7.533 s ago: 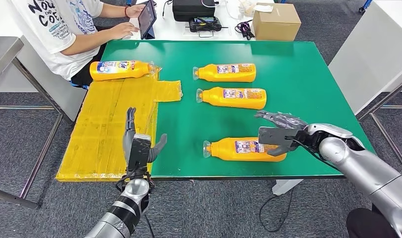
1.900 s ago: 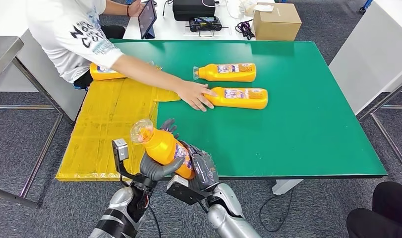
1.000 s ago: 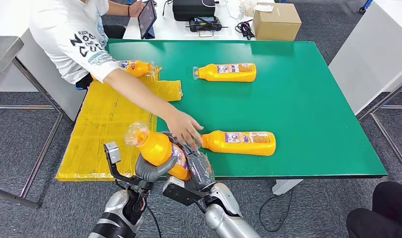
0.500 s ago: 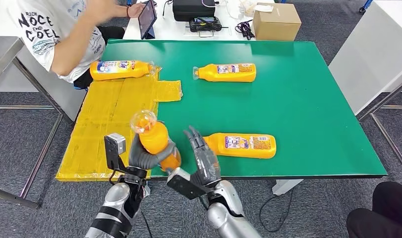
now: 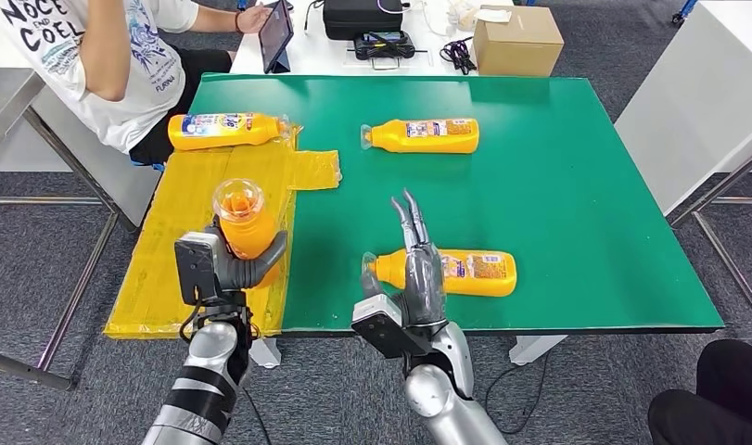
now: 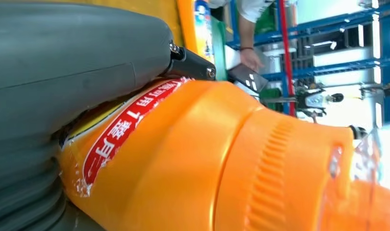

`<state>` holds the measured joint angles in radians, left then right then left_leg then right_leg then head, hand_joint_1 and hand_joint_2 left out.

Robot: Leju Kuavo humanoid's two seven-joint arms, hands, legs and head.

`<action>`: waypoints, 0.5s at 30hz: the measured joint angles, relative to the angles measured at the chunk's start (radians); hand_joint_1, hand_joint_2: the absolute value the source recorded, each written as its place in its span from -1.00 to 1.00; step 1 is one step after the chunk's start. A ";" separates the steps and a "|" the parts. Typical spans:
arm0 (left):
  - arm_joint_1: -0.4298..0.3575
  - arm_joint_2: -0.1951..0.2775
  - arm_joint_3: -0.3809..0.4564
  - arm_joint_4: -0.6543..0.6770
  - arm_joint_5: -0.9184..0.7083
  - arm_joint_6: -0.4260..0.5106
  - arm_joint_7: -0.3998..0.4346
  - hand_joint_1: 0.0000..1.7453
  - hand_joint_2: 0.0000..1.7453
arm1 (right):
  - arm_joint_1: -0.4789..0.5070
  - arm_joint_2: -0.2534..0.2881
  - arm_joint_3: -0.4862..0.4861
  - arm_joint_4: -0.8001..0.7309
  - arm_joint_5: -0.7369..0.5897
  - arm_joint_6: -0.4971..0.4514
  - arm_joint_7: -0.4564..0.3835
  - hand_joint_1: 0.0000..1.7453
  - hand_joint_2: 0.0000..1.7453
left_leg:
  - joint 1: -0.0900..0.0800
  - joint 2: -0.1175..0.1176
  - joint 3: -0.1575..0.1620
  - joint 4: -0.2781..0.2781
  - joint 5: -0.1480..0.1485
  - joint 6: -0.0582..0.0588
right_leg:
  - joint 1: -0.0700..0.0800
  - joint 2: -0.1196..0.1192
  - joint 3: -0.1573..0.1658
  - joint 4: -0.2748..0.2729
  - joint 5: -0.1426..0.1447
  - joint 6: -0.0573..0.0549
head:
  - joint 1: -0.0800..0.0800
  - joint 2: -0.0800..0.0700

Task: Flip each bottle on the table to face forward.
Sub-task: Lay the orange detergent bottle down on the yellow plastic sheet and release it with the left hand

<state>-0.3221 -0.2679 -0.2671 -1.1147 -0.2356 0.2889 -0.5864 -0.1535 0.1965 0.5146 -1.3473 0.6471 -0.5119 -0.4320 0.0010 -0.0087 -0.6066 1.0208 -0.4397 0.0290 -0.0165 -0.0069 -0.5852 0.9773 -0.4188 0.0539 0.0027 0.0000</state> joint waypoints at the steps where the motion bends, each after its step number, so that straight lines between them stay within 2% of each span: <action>1: -0.003 0.000 0.001 0.000 -0.002 0.001 0.000 1.00 1.00 | 0.001 0.000 0.000 -0.008 0.000 0.000 0.000 -1.00 -1.00 | 0.000 0.000 0.000 0.000 0.000 0.000 | 0.000 0.000 0.000 0.000 0.000 0.000 | 0.000 0.000; 5: -0.007 -0.001 0.005 0.001 -0.020 0.023 -0.003 1.00 1.00 | 0.006 -0.001 -0.003 -0.029 -0.004 -0.005 -0.008 -1.00 -1.00 | 0.000 0.000 0.000 0.000 0.000 0.000 | 0.000 0.000 0.000 0.000 0.000 0.000 | 0.000 0.000; 7: -0.013 -0.001 0.005 0.003 -0.091 0.097 -0.005 1.00 1.00 | 0.008 -0.001 -0.005 -0.040 -0.016 -0.021 -0.029 -1.00 -1.00 | 0.000 0.000 0.000 0.000 0.000 0.000 | 0.000 0.000 0.000 0.000 0.000 0.000 | 0.000 0.000; 11: -0.071 0.009 0.003 0.036 -0.424 0.336 0.060 1.00 1.00 | 0.013 -0.001 -0.009 -0.103 -0.059 -0.071 -0.078 -1.00 -1.00 | 0.000 0.000 0.000 0.000 0.000 0.000 | 0.000 0.000 0.000 0.000 0.000 0.000 | 0.000 0.000; 15: -0.174 0.037 -0.004 0.125 -0.824 0.401 0.204 1.00 1.00 | 0.007 -0.001 -0.010 -0.176 -0.074 -0.058 -0.083 -1.00 -1.00 | 0.000 0.000 0.000 0.000 0.001 0.000 | 0.000 0.000 0.000 0.001 0.000 0.000 | 0.000 0.000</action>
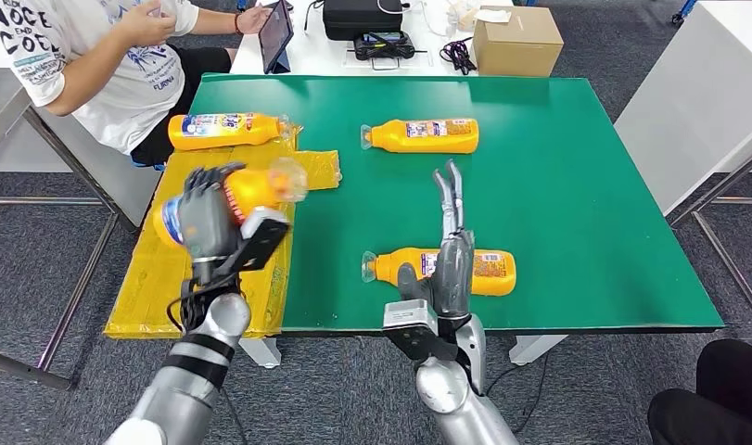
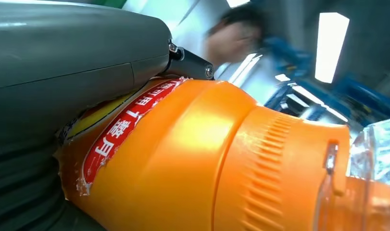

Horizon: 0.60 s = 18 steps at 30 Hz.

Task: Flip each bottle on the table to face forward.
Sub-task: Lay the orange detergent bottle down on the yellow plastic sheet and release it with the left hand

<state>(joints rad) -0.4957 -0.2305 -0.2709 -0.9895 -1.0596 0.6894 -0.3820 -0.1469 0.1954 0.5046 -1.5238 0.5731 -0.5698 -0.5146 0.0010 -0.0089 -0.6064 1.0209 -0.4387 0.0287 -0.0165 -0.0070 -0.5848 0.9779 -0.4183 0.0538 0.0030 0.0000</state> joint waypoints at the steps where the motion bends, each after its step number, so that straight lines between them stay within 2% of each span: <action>1: -0.027 0.008 -0.003 0.031 -0.082 0.001 0.031 1.00 1.00 | -0.002 0.000 0.000 -0.011 -0.001 0.012 0.000 -1.00 -1.00 | 0.000 0.000 0.000 0.000 0.000 0.000 | 0.000 0.000 0.000 0.000 0.000 0.000 | 0.000 0.000; 5: -0.126 0.045 -0.040 0.188 -0.316 -0.034 0.144 1.00 1.00 | -0.009 0.000 0.004 -0.027 -0.002 0.062 0.003 -1.00 -1.00 | 0.000 0.000 0.001 0.000 0.001 0.000 | 0.000 0.000 0.000 0.001 0.000 0.000 | 0.000 0.000; 8: -0.185 0.069 -0.077 0.300 -0.403 -0.076 0.183 1.00 1.00 | -0.014 0.000 0.015 -0.023 -0.002 0.086 0.003 -1.00 -1.00 | 0.000 0.000 0.001 0.000 0.001 -0.001 | 0.000 0.000 0.000 0.001 0.000 0.000 | 0.000 0.000; 13: -0.232 0.091 -0.109 0.407 -0.411 -0.106 0.190 1.00 1.00 | -0.018 -0.001 0.027 -0.014 -0.003 0.096 0.003 -1.00 -1.00 | 0.000 0.000 0.000 0.000 0.001 -0.001 | 0.000 0.000 0.000 0.001 0.000 0.000 | 0.000 0.000; 18: -0.249 0.103 -0.108 0.464 -0.318 -0.223 0.128 1.00 1.00 | -0.018 -0.001 0.032 -0.005 -0.004 0.113 0.003 -1.00 -1.00 | 0.000 0.000 0.000 0.000 0.001 -0.001 | 0.000 0.000 0.000 0.001 0.000 0.000 | 0.000 0.000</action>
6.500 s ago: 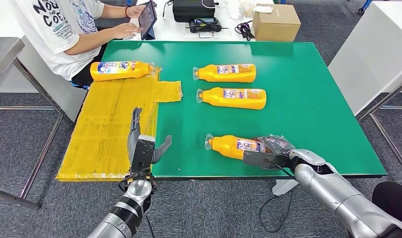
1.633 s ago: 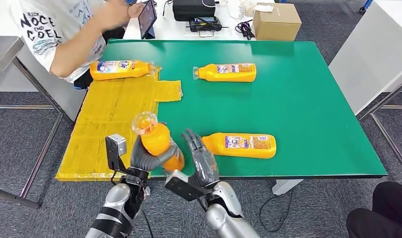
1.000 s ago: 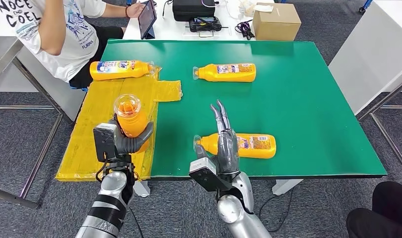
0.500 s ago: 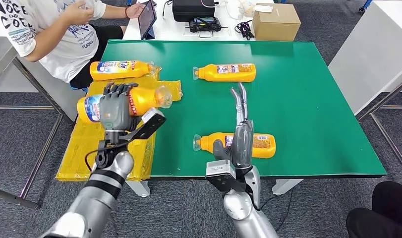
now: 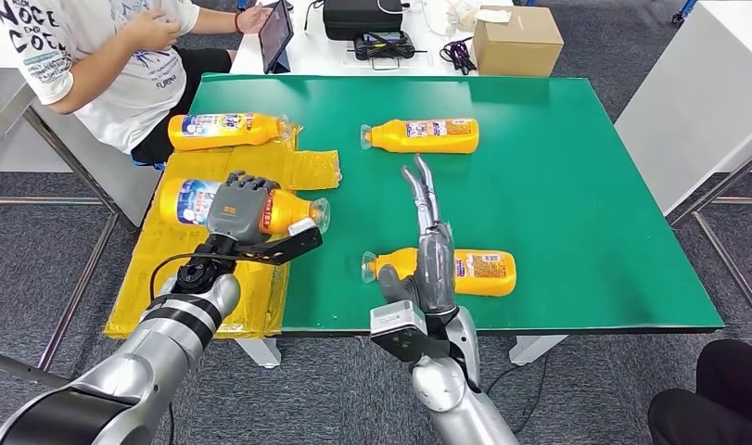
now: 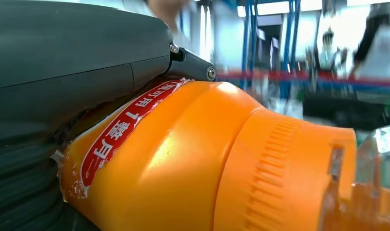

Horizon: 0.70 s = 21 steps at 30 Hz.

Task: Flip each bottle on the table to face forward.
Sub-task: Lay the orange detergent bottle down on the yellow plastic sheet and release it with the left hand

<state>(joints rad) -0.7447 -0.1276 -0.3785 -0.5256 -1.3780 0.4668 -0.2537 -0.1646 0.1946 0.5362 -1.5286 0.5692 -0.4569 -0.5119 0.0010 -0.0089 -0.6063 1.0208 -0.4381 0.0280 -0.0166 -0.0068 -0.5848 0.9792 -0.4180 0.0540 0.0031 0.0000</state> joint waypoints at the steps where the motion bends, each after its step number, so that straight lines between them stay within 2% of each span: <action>1: -0.001 0.002 0.002 0.009 0.020 -0.028 -0.013 1.00 1.00 | 0.000 0.000 0.001 0.002 -0.001 0.004 0.000 -1.00 -1.00 | 0.000 0.000 0.000 0.000 0.000 0.000 | 0.000 0.000 0.000 0.000 0.000 0.000 | 0.000 0.000; 11: -0.029 0.025 0.049 0.071 0.152 -0.247 -0.054 1.00 1.00 | 0.000 0.000 0.014 0.023 -0.010 0.039 0.000 -1.00 -1.00 | 0.000 0.000 0.000 0.000 0.000 0.000 | 0.000 0.000 0.000 0.000 0.000 0.000 | 0.000 0.000; 17: -0.045 0.042 0.068 0.091 0.160 -0.264 -0.041 1.00 1.00 | -0.001 0.000 0.020 0.042 -0.012 0.053 0.000 -1.00 -1.00 | 0.000 0.000 0.000 0.000 0.000 0.000 | 0.000 0.000 0.000 0.000 0.000 0.000 | 0.000 0.000; 21: -0.053 0.051 0.068 0.102 0.123 -0.250 -0.001 1.00 1.00 | -0.006 0.000 0.024 0.053 -0.013 0.061 0.000 -1.00 -1.00 | 0.000 0.000 0.000 0.000 0.000 0.000 | 0.000 0.000 0.000 0.000 0.000 0.000 | 0.000 0.000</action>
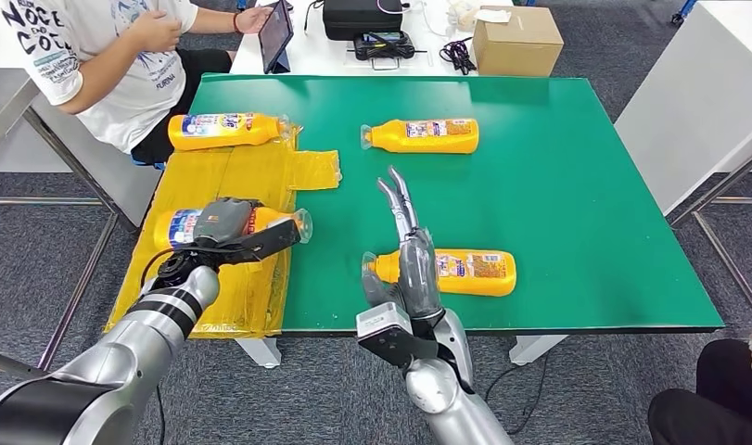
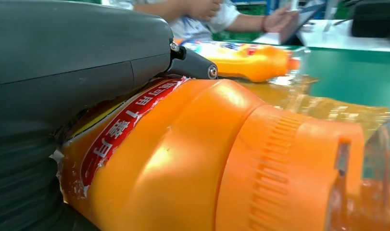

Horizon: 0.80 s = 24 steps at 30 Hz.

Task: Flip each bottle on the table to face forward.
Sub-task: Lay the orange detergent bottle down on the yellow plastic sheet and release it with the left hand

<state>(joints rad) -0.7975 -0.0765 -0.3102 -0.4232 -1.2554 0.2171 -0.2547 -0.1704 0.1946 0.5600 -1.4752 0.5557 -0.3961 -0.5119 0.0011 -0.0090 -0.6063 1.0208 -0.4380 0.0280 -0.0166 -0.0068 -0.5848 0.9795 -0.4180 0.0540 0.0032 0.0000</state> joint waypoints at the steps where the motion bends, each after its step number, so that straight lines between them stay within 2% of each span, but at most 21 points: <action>1: -0.001 0.002 0.000 0.003 -0.011 0.005 0.011 1.00 1.00 | -0.001 0.000 0.001 0.003 0.000 0.003 0.000 -1.00 -1.00 | 0.000 0.000 0.000 0.000 0.000 0.000 | 0.000 0.000 0.000 0.000 0.000 0.000 | 0.000 0.000; 12: -0.007 0.018 -0.009 0.035 -0.059 0.014 0.055 1.00 1.00 | -0.005 -0.006 0.007 0.036 0.001 0.020 0.000 -1.00 -1.00 | 0.000 0.000 0.000 0.000 0.000 0.000 | 0.000 0.000 0.000 0.000 0.000 0.000 | 0.000 0.000; 24: 0.004 0.030 -0.010 0.068 -0.025 -0.040 0.053 1.00 1.00 | -0.007 -0.006 0.018 0.073 0.003 0.030 0.000 -1.00 -1.00 | 0.000 0.000 0.000 0.000 0.000 0.000 | 0.000 0.000 0.000 0.000 0.000 0.000 | 0.000 0.000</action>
<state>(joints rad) -0.7934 -0.0462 -0.3201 -0.3554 -1.2801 0.1771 -0.2014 -0.1774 0.1881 0.5778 -1.4026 0.5585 -0.3658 -0.5116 0.0011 -0.0092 -0.6064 1.0208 -0.4380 0.0280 -0.0166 -0.0069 -0.5847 0.9795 -0.4180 0.0540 0.0033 0.0000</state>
